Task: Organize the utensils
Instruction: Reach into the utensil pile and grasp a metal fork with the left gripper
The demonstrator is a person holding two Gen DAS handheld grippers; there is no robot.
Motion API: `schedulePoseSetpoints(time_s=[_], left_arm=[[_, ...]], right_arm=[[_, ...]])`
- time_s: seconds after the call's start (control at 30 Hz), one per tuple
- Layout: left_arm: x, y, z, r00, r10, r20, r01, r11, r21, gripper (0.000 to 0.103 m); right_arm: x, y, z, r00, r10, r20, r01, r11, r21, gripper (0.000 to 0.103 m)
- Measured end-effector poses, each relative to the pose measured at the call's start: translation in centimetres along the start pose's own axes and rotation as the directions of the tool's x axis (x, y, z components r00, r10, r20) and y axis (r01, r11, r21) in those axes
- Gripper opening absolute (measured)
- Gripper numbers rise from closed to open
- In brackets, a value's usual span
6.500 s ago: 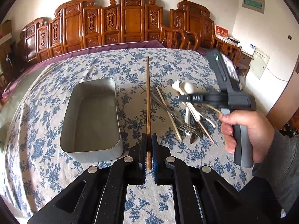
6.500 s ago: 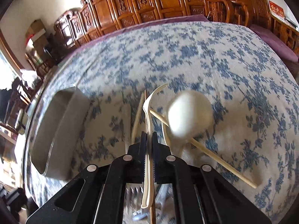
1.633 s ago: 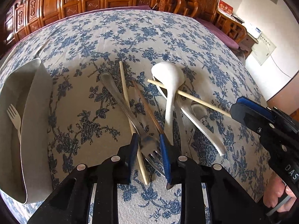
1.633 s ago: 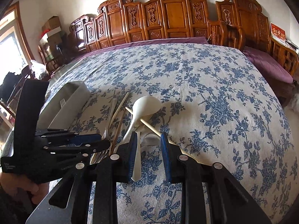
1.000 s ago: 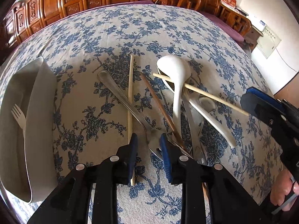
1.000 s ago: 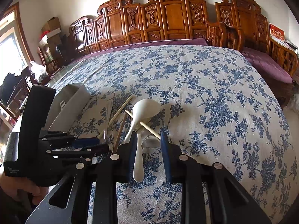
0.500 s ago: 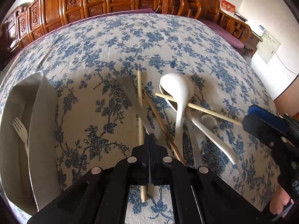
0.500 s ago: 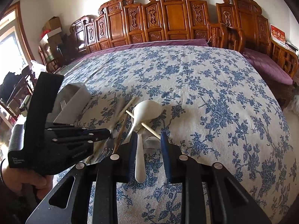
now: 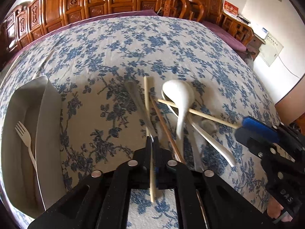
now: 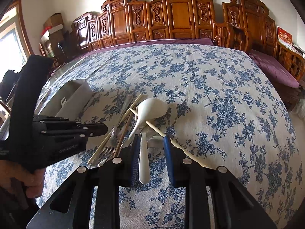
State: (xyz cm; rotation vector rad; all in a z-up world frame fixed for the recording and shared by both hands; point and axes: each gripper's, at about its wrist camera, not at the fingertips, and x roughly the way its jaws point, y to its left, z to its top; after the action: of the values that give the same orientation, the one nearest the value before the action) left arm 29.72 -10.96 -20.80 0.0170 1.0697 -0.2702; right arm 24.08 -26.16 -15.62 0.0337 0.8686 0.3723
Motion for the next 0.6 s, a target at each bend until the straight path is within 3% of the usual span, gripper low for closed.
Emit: schedulePoseSetpoints(time_s=[0.1,0.23,0.43,0.6], left_arm=[[0.8,0.6,0.9,1.0,0.007,-0.004,-0.007,1.0,-0.015,0.015],[1.6,0.3,1.7,0.999,-0.026,-0.022,0.025,0.999,-0.022,0.017],[2.8,-1.1,1.4,0.997,0.063,-0.049,-0.061,0.997,0.048,0.017],[2.4,-1.0,1.2,0.997,0.059,-0.044,-0.057,0.997,0.043,0.011]], right_arm=[[0.1,0.0,0.0,1.0,0.002,0.0,-0.002,1.0,-0.003,0.028],[0.1,0.0,0.1,1.0,0.002,0.0,-0.002,1.0,0.0,0.028],[0.1,0.0,0.1,1.0,0.009,0.002,-0.009,1.0,0.003,0.028],[0.0,-0.3,0.2,1.0,0.01,0.005,-0.01,1.0,0.009,0.028]])
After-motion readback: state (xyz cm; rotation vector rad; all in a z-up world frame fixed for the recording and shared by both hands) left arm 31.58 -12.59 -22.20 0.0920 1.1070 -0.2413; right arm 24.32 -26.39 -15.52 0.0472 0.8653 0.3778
